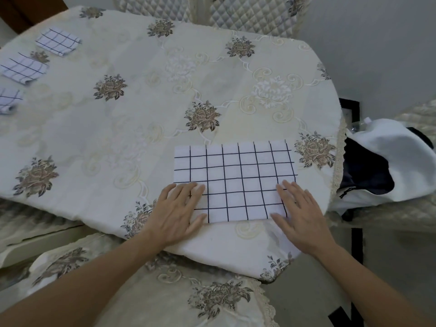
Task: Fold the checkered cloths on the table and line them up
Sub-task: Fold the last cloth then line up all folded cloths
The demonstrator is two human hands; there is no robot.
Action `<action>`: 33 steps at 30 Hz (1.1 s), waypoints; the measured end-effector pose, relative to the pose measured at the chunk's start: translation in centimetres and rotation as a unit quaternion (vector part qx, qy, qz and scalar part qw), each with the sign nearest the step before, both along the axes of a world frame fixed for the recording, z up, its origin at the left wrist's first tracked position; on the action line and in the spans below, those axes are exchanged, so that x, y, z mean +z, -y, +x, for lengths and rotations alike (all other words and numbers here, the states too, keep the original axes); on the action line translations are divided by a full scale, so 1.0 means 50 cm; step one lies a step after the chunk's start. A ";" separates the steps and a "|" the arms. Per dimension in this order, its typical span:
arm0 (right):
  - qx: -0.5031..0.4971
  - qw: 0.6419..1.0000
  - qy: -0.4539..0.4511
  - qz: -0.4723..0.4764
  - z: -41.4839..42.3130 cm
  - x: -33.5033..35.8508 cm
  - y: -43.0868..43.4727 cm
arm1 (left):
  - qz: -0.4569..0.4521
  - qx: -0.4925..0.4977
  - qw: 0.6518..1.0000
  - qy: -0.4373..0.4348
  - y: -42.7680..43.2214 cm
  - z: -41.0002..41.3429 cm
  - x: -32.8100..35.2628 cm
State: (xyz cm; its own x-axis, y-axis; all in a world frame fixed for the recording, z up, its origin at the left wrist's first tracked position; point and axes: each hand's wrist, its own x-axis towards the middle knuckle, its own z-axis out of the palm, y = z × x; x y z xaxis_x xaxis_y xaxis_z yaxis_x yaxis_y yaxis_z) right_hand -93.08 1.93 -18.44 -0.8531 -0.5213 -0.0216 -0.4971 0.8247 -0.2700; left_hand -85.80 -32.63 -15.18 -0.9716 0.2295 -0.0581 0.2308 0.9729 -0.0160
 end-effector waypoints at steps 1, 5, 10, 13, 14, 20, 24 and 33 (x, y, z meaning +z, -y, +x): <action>-0.025 0.999 0.014 -0.018 -0.012 0.005 0.012 | 0.010 0.012 1.000 -0.010 -0.006 -0.019 0.002; -0.093 0.995 0.038 -0.009 -0.076 0.014 0.071 | 0.026 0.047 0.999 0.004 -0.042 -0.100 -0.011; -0.112 0.992 0.034 0.053 -0.123 -0.005 0.126 | 0.031 0.077 0.996 0.040 -0.069 -0.137 -0.066; -0.118 0.991 0.018 0.061 -0.134 -0.018 0.133 | 0.037 0.085 0.995 0.032 -0.063 -0.150 -0.083; -0.119 0.991 0.013 0.063 -0.136 -0.022 0.133 | 0.038 0.085 0.995 0.029 -0.061 -0.154 -0.086; -0.107 0.992 -0.011 0.066 -0.148 -0.038 0.135 | 0.044 0.087 0.995 0.027 -0.055 -0.161 -0.092; -0.090 0.994 -0.016 0.064 -0.158 -0.041 0.136 | 0.043 0.089 0.995 0.025 -0.046 -0.164 -0.094; -0.091 0.992 -0.020 0.082 -0.172 -0.047 0.144 | 0.051 0.077 0.996 0.011 -0.069 -0.148 -0.070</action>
